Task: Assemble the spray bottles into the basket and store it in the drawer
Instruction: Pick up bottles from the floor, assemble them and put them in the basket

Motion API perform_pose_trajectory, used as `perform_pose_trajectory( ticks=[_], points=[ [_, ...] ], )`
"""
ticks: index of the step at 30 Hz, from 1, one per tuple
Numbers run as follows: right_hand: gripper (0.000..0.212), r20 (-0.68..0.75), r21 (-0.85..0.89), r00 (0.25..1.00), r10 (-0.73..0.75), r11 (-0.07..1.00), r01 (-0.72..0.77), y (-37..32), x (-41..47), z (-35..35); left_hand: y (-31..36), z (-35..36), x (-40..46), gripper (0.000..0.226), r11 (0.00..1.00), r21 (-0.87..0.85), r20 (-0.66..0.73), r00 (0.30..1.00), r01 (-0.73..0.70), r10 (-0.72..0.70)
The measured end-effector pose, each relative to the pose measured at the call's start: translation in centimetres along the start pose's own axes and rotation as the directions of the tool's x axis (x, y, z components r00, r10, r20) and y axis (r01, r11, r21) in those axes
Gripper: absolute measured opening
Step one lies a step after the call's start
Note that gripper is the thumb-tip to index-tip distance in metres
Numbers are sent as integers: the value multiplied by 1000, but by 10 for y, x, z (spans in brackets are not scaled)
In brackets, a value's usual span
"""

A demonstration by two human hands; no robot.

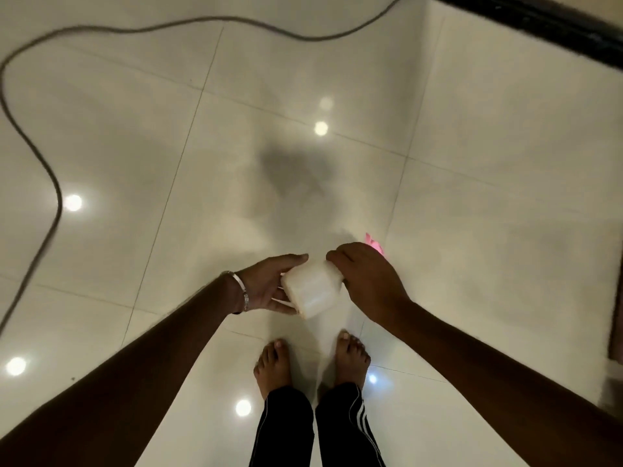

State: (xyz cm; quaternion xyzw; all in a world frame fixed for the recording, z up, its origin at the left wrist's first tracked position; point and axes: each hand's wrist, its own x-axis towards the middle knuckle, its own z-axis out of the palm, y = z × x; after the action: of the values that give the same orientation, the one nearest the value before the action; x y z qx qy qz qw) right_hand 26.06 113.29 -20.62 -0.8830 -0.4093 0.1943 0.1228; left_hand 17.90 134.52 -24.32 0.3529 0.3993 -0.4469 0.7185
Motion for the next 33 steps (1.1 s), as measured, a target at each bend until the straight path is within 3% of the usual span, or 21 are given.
perform_pose_trajectory(
  ticks=[3,6,8,10,12,14,16,17,21,27,33],
  points=[
    [47,-82,-12,995,-61,998,60,-6,-14,-34,11,22,-26,62,999,48,99,995,3,-8],
    [53,-143,-25,990,-16,1000,12,-13,-38,-68,17,53,-52,59,992,124,155,988,-37,18],
    [43,-250,29,964,88,996,-83,-20,-58,-84,16,71,-62,57,983,161,153,986,-85,60],
    [34,-376,225,873,310,945,-238,-30,-86,-102,15,95,-71,57,972,196,118,987,-126,104],
    [34,-326,536,728,603,752,-383,-41,-116,-116,13,123,-78,54,958,228,104,982,-175,155],
    [35,-71,783,611,789,423,-455,-45,-142,-127,11,148,-82,49,936,265,143,969,-231,199],
    [36,188,882,560,807,112,-457,-40,-169,-137,8,178,-83,54,907,314,185,955,-280,231],
    [38,260,888,560,787,33,-458,-37,-182,-142,5,193,-82,60,890,339,196,948,-304,249],
    [53,342,899,586,735,-75,-431,-17,-231,-158,-4,254,-78,86,788,491,207,928,-372,309],
    [55,278,960,596,753,-195,-201,24,-324,-184,-18,361,-71,88,635,647,305,906,-423,292],
    [59,189,981,455,870,-188,-47,72,-421,-209,-37,492,-62,82,550,696,415,884,-462,216]
  ],
)
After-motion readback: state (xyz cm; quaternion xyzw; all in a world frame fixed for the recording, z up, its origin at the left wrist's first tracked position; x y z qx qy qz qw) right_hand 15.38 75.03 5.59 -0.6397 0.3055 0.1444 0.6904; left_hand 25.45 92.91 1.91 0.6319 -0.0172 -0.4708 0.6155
